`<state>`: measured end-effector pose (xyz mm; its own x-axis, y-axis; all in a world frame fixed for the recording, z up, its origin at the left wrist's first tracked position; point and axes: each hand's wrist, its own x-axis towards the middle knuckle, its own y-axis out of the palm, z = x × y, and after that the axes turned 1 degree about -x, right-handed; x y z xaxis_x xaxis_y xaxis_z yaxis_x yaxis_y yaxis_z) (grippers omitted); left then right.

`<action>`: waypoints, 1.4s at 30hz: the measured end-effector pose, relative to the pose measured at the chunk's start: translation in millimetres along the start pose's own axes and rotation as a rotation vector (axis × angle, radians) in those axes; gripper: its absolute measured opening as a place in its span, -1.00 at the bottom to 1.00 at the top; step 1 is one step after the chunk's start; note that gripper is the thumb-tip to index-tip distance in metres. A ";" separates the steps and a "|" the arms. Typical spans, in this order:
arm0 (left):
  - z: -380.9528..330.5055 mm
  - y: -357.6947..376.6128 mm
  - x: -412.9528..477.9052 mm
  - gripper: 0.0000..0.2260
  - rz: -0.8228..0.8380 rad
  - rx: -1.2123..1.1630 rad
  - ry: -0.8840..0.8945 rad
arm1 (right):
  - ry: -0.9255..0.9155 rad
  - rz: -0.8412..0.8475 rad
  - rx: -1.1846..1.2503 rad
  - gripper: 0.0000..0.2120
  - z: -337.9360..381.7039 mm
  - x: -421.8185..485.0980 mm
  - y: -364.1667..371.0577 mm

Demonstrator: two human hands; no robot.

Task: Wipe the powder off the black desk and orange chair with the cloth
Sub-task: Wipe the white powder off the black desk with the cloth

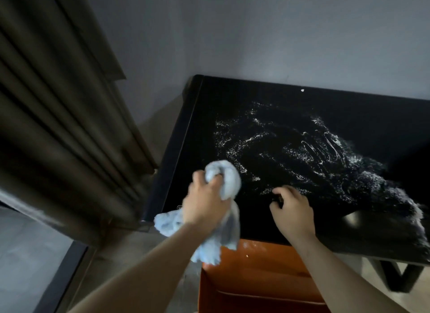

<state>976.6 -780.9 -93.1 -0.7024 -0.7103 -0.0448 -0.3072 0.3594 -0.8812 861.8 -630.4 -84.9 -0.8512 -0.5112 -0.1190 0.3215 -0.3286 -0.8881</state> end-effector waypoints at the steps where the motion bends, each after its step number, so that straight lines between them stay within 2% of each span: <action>1: 11.4 -8.4 10.1 -0.53 -0.057 0.030 -0.047 | -0.010 0.001 0.008 -0.70 -1.8 4.9 -2.4; 3: 34.9 -23.5 32.1 -0.57 -0.129 0.046 -0.216 | -0.030 0.014 0.010 -0.69 -6.3 16.2 -7.3; 6: 36.4 -20.9 54.5 -0.60 -0.140 0.045 -0.423 | -0.065 0.024 -0.012 -0.68 -11.5 34.3 -11.0; 8: 10.0 -4.1 55.5 -0.61 -0.138 0.083 -0.395 | -0.096 0.023 -0.002 -0.69 -13.2 43.9 -9.8; 12: -56.2 45.3 34.5 -0.62 -0.026 0.069 -0.016 | -0.111 0.044 -0.014 -0.67 -14.9 63.9 -10.2; 14: -65.1 48.5 34.2 -0.60 -0.024 0.037 0.072 | -0.129 0.054 -0.042 -0.67 -14.6 75.4 -12.5; 16: -49.7 33.7 49.3 -0.55 -0.120 0.062 0.045 | -0.153 0.059 -0.027 -0.68 -14.7 86.3 -15.5; 19: -7.8 4.9 79.5 -0.58 -0.248 0.112 -0.181 | -0.190 0.088 0.013 -0.70 -11.3 95.3 -14.5; 22: 7.8 2.1 97.3 -0.62 -0.215 0.127 -0.427 | -0.209 0.095 0.029 -0.70 -6.8 98.5 -6.4; 24: -4.2 11.7 94.3 -0.62 -0.181 0.136 -0.404 | -0.212 0.090 0.044 -0.70 -3.0 98.6 0.0; 28: -38.8 35.9 73.1 -0.61 -0.081 0.113 -0.082 | -0.184 0.080 0.021 -0.69 0.8 99.3 4.7; 30: -38.2 31.9 68.5 -0.59 -0.092 0.094 0.019 | -0.183 0.060 0.025 -0.69 0.4 101.2 3.4; 32: -22.3 14.9 79.4 -0.55 -0.190 0.087 -0.009 | -0.189 0.044 0.053 -0.71 -2.0 103.4 1.2; 34: 0.7 -3.6 101.4 -0.52 -0.277 0.114 -0.134 | -0.206 0.065 0.055 -0.72 -3.6 104.3 0.7; 38: 25.8 -18.7 144.5 -0.50 -0.173 0.149 -0.464 | -0.220 0.086 0.006 -0.71 -1.7 107.5 4.5; 39: 22.9 -15.8 147.1 -0.50 -0.146 0.154 -0.499 | -0.223 0.082 0.012 -0.71 0.1 108.8 5.2; 40: 16.3 -10.5 147.2 -0.51 -0.130 0.166 -0.477 | -0.231 0.076 0.026 -0.71 2.1 110.9 5.9; 42: -3.2 8.4 138.9 -0.49 -0.091 0.155 -0.319 | -0.240 0.075 0.053 -0.71 5.9 115.8 6.2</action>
<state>874.5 -874.6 -105.2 -0.4339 -0.8968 -0.0862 -0.2408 0.2077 -0.9481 767.6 -696.4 -101.5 -0.7031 -0.7077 -0.0689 0.4064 -0.3204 -0.8557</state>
